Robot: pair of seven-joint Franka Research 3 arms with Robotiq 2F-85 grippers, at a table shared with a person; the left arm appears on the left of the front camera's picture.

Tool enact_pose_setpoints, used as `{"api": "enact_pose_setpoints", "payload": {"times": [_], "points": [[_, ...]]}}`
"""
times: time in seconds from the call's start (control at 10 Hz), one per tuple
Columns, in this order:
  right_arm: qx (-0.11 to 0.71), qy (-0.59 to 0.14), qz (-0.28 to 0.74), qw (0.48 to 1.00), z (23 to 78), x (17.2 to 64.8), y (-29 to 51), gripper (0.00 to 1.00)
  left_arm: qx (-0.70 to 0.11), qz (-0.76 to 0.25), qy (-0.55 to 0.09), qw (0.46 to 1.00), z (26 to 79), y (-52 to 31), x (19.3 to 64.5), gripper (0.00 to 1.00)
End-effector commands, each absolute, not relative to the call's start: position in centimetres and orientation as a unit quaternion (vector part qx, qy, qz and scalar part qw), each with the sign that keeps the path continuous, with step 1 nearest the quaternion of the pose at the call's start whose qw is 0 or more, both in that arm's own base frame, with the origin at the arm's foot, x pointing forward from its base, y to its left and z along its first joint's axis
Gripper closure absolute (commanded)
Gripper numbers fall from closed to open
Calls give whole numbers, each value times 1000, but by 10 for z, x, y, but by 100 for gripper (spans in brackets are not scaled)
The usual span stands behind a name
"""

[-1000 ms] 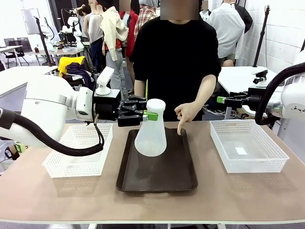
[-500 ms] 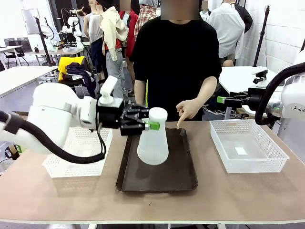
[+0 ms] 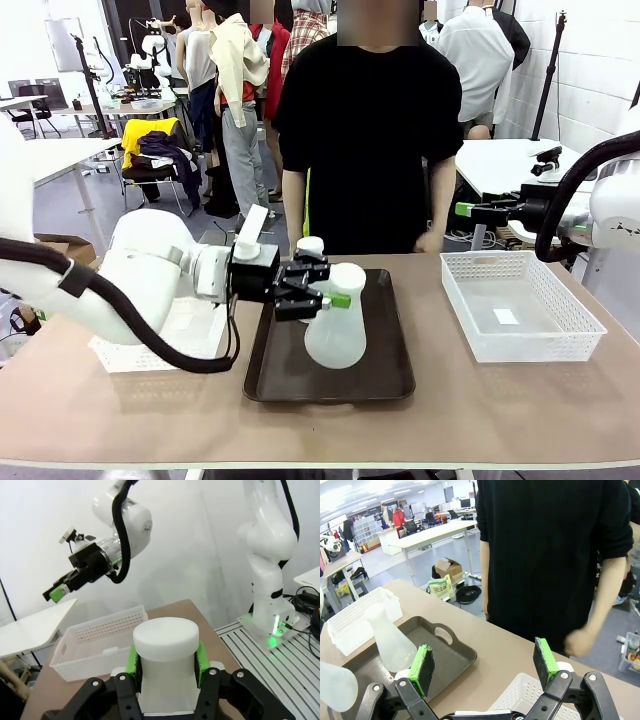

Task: Prepare the laboratory tools.
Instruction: Place the picked Big flask upright in the Handle tray as directed by the person.

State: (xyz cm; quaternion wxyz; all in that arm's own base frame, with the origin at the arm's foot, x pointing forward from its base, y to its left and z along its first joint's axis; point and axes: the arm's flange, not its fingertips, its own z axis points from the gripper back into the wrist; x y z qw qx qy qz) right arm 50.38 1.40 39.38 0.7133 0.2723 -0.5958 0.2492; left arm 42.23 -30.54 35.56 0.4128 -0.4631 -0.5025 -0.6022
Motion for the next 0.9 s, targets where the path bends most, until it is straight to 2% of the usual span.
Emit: {"api": "enact_pose_setpoints", "payload": {"times": [0.0, 0.2, 0.4, 0.8], "points": [[270, -593, 254, 715, 394, 504, 14, 0, -447, -610, -526, 390, 312, -312, 419, 100], [270, -593, 254, 715, 394, 504, 14, 0, -445, -596, -532, 405, 303, -311, 425, 100], [270, -593, 254, 715, 394, 504, 14, 0, -448, -586, -509, 443, 288, -312, 431, 100], [270, -593, 254, 715, 394, 504, 14, 0, -452, -575, -498, 465, 273, -311, 439, 100]]}}
